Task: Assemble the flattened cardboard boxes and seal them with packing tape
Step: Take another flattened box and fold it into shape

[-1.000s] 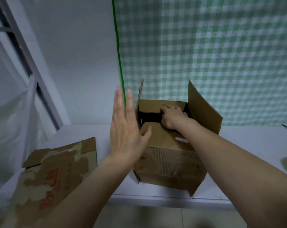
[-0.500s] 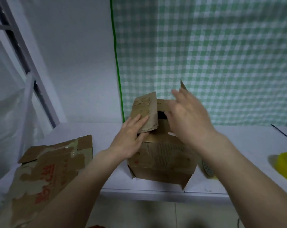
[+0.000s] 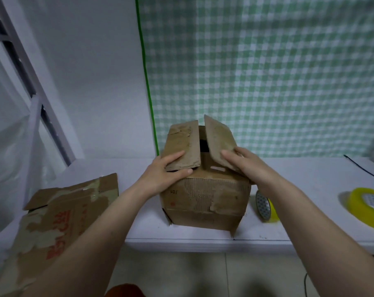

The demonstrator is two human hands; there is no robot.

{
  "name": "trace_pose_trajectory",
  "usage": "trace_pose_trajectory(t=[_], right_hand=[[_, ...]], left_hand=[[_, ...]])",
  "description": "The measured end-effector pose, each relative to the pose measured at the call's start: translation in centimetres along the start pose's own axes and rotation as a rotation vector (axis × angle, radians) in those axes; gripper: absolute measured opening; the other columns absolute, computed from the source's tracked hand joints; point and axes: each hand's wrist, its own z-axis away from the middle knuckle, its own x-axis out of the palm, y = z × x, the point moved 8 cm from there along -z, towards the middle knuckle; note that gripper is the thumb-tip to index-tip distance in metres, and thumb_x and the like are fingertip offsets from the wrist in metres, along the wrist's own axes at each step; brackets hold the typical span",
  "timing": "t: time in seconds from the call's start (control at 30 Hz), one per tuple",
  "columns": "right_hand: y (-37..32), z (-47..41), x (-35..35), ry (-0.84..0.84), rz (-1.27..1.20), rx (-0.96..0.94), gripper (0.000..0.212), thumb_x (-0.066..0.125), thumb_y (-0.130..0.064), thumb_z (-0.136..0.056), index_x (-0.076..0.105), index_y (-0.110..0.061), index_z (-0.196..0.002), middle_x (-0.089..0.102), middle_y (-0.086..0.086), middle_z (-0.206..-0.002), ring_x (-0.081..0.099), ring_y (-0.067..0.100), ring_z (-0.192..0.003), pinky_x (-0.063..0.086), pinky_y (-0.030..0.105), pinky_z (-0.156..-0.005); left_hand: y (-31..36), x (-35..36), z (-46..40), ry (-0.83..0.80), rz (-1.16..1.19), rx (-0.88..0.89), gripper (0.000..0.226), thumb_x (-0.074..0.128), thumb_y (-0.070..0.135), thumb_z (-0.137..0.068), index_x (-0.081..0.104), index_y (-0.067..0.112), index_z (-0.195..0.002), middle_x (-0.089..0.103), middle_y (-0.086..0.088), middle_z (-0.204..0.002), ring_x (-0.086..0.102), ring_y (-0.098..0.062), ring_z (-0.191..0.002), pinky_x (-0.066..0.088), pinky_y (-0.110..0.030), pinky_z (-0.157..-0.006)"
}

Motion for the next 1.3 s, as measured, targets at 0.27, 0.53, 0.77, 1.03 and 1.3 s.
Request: trace_pose_trajectory(t=[0.27,0.53,0.77,1.03,1.3], right_hand=[[0.5,-0.7,0.3,0.086,0.047,-0.042,0.088,0.075,-0.043,-0.077,0.028,-0.019,-0.148,0.039,0.001,-0.146,0.047,0.018,-0.123,0.039,0.026,-0.091],[-0.9,-3.0,-2.6,0.255,0.025,-0.099,0.048,0.077,-0.038,-0.076,0.066,-0.012,-0.115,0.067,0.003,-0.112,0.062,0.017,-0.1,0.05,0.034,-0.093],[-1.0,-4.2,-1.5,0.252,0.038,-0.22,0.005,0.074,-0.023,-0.081,0.072,-0.019,-0.079,0.071,-0.004,-0.084,0.067,0.012,-0.084,0.055,0.036,-0.088],[-0.2,-2.5,-1.0,0.367,0.239,-0.143,0.036,0.066,-0.04,-0.082,0.067,-0.021,-0.111,0.052,0.002,-0.135,0.04,0.023,-0.13,0.037,0.045,-0.106],[1.5,2.5,0.3,0.46,-0.027,-0.128,0.024,0.061,-0.032,-0.089,0.063,-0.027,-0.112,0.013,0.002,-0.157,0.006,0.019,-0.145,0.018,0.041,-0.116]], left_hand=[[-0.2,0.6,1.1,0.008,0.034,-0.016,0.069,0.071,0.063,-0.069,0.049,0.05,-0.134,0.041,0.006,-0.141,0.044,-0.013,-0.128,0.038,-0.036,-0.111],[4.2,3.1,8.5,-0.052,-0.214,-0.062,0.09,0.07,0.061,-0.072,0.021,0.047,-0.147,0.02,0.003,-0.141,0.041,-0.021,-0.128,0.034,-0.034,-0.112],[5.1,2.3,8.9,-0.086,-0.497,0.096,0.086,0.045,0.082,-0.066,0.029,0.048,-0.144,0.033,0.01,-0.118,0.041,-0.01,-0.112,0.04,-0.032,-0.103],[2.4,-0.8,1.9,-0.181,-0.524,0.114,0.086,0.049,0.087,-0.054,0.036,0.059,-0.134,0.017,0.009,-0.155,0.008,-0.016,-0.144,0.011,-0.051,-0.118],[0.1,-3.2,-5.4,-0.056,-0.498,-0.104,0.111,0.057,0.089,-0.053,0.02,0.045,-0.148,0.01,-0.001,-0.16,0.01,-0.029,-0.146,0.014,-0.055,-0.117]])
